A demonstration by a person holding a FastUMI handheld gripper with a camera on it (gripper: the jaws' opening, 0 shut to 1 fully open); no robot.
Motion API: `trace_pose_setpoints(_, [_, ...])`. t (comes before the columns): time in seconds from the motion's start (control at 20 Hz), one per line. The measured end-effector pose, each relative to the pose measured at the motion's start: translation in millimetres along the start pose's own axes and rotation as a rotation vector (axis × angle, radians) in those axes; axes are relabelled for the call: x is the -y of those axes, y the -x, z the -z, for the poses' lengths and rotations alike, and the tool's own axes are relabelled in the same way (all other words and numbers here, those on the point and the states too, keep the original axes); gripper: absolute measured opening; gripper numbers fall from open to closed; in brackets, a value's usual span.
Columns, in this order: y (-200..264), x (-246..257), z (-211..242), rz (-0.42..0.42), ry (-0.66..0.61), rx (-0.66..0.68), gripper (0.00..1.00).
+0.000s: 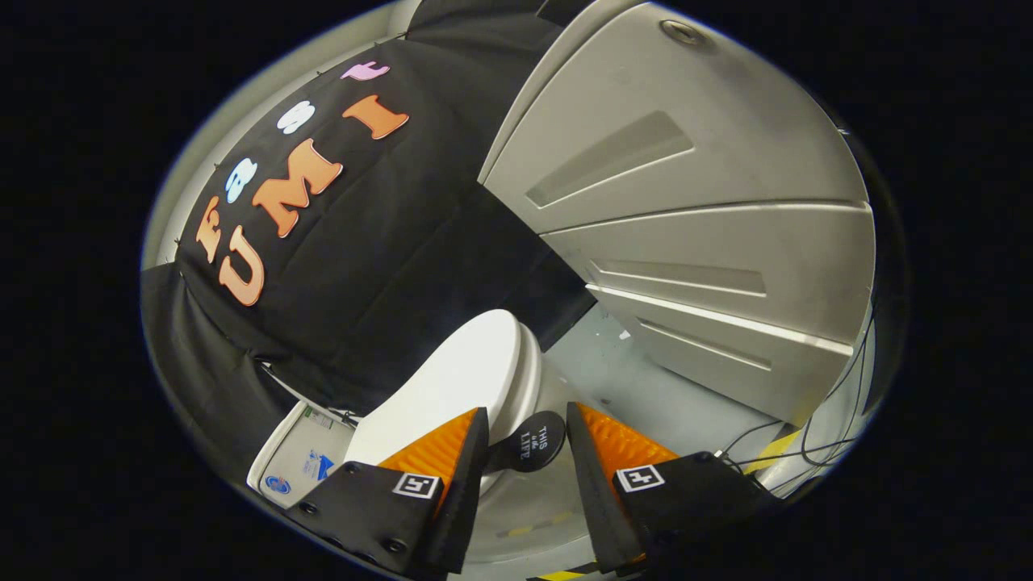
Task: Open the toilet lid.
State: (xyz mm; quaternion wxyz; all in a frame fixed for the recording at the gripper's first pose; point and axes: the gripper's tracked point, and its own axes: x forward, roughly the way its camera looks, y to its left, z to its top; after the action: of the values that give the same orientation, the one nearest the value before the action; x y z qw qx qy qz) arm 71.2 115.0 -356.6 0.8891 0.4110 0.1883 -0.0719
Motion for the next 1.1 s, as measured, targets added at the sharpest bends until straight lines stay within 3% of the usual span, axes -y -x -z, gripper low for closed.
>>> trace_pose_setpoints(0.1, [-2.4, 5.9, 1.1, 0.016, -0.007, 0.0, 0.43])
trace_pose_setpoints(0.25, [-2.6, 2.3, -1.3, 0.011, -0.028, 0.012, 0.36])
trace_pose_setpoints(0.4, [6.0, -4.0, -4.8, -0.028, -0.043, 0.01, 0.13])
trace_pose_setpoints(0.5, [3.7, -5.3, -7.0, -0.027, -0.036, 0.016, 0.08])
trace_pose_setpoints(0.7, [10.5, -19.9, -15.9, -0.049, -0.036, 0.035, 0.08])
trace_pose_setpoints(1.1, [23.3, -67.0, -49.8, -0.086, 0.083, 0.101, 0.08])
